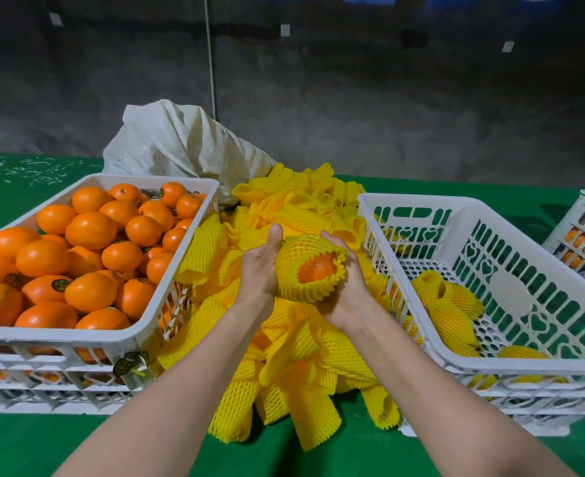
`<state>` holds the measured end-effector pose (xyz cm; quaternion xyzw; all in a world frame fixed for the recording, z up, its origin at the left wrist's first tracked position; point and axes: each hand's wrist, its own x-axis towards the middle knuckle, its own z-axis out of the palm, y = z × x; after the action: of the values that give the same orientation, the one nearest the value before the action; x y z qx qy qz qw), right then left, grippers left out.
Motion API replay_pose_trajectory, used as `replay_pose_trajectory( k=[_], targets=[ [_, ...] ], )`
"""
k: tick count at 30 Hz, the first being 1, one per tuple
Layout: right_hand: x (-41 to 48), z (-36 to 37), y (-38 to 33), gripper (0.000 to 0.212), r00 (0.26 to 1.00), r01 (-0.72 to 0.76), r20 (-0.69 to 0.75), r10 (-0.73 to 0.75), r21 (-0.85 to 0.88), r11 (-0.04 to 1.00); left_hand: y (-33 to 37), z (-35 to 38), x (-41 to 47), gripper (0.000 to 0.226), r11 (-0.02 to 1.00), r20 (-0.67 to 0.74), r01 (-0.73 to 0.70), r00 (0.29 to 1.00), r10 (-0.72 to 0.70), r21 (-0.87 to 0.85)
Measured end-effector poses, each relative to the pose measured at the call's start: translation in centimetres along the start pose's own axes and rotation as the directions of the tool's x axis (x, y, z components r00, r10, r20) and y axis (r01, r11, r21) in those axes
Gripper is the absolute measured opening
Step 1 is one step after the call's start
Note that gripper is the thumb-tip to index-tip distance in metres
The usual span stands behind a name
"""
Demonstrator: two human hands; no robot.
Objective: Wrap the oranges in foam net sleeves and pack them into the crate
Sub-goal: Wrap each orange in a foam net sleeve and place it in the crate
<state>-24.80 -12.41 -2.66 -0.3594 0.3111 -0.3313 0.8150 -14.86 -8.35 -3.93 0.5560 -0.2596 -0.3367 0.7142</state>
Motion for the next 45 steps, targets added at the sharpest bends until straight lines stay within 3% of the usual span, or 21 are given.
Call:
replay_pose_trajectory(
  k=[2,4,7,9,11,13,19,23,25,28,30,34,37,39,41,43,45],
  targets=[
    [0.2,-0.2,0.2,0.023,0.998,0.056,-0.005,-0.056,-0.01,0.998,0.3,0.1,0.0,0.042,0.999,-0.026,0.033,0.999,-0.033,0.023],
    [0.3,-0.5,0.2,0.024,0.993,0.12,-0.009,-0.121,-0.061,0.991,0.8,0.0,0.1,0.046,0.987,0.008,0.161,0.987,-0.161,-0.006],
    [0.4,-0.8,-0.1,0.036,0.968,0.249,0.034,-0.247,-0.159,0.955,1.5,-0.5,-0.2,0.071,0.881,0.216,0.464,0.873,-0.438,-0.09],
    [0.3,-0.8,-0.2,0.033,0.943,0.326,0.029,-0.331,-0.278,0.903,1.6,-0.5,-0.4,0.071,0.817,0.355,0.563,0.794,-0.493,-0.124],
    [0.3,-0.9,-0.3,0.02,0.91,0.389,0.034,-0.414,-0.419,0.821,1.6,-0.2,-0.5,0.057,0.8,0.44,0.581,0.763,-0.473,-0.148],
    [0.3,-1.0,-0.6,0.014,0.869,0.457,0.074,-0.49,-0.5,0.735,1.6,0.0,-0.5,0.041,0.823,0.452,0.545,0.782,-0.429,-0.163],
    [-0.1,-0.9,-0.7,0.039,0.735,0.551,0.135,-0.664,-0.69,0.47,1.3,-0.1,-0.9,0.024,0.919,0.486,0.391,0.814,-0.317,-0.054],
    [0.1,-1.2,-1.1,0.038,0.786,0.505,0.097,-0.611,-0.671,0.543,1.2,-0.2,-1.0,0.024,0.963,0.4,0.263,0.878,-0.263,0.057],
    [0.1,-1.1,-1.2,0.035,0.81,0.489,0.092,-0.579,-0.65,0.582,1.3,-0.3,-1.1,0.02,0.961,0.363,0.266,0.89,-0.274,0.074],
    [-0.2,-1.3,-0.4,0.022,0.758,0.533,0.131,-0.639,-0.689,0.491,1.7,-0.1,-1.1,0.021,0.952,0.231,0.307,0.925,-0.303,0.023],
    [-0.6,-1.8,0.4,0.017,0.753,0.553,0.158,-0.639,-0.678,0.485,2.0,0.1,-1.0,0.024,0.948,0.13,0.311,0.945,-0.301,-0.067],
    [-1.2,-1.8,1.9,0.031,0.81,0.573,0.361,-0.463,-0.655,0.492,2.5,0.7,-0.8,0.031,0.95,-0.001,0.275,0.961,-0.278,-0.151],
    [-1.5,-1.6,1.8,0.046,0.798,0.596,0.403,-0.448,-0.636,0.49,2.9,1.2,-0.9,0.026,0.957,-0.069,0.257,0.961,-0.268,-0.138],
    [-1.5,-1.7,1.2,0.052,0.777,0.62,0.407,-0.481,-0.625,0.474,3.0,1.7,-1.2,0.014,0.976,-0.052,0.195,0.978,-0.201,-0.094],
    [-1.7,-1.9,0.4,0.057,0.759,0.637,0.387,-0.524,-0.608,0.473,3.2,2.6,-1.9,0.018,0.997,0.012,0.071,0.997,-0.071,0.029],
    [-1.9,-2.4,-0.7,0.055,0.741,0.657,0.356,-0.57,-0.558,0.506,3.6,3.8,-2.5,0.035,0.987,0.107,-0.072,0.993,0.057,0.142],
    [-1.9,-3.5,-2.2,0.05,0.727,0.671,0.298,-0.619,-0.499,0.548,3.9,5.4,-2.5,0.052,0.975,0.185,-0.126,0.978,0.092,0.181]
  ],
)
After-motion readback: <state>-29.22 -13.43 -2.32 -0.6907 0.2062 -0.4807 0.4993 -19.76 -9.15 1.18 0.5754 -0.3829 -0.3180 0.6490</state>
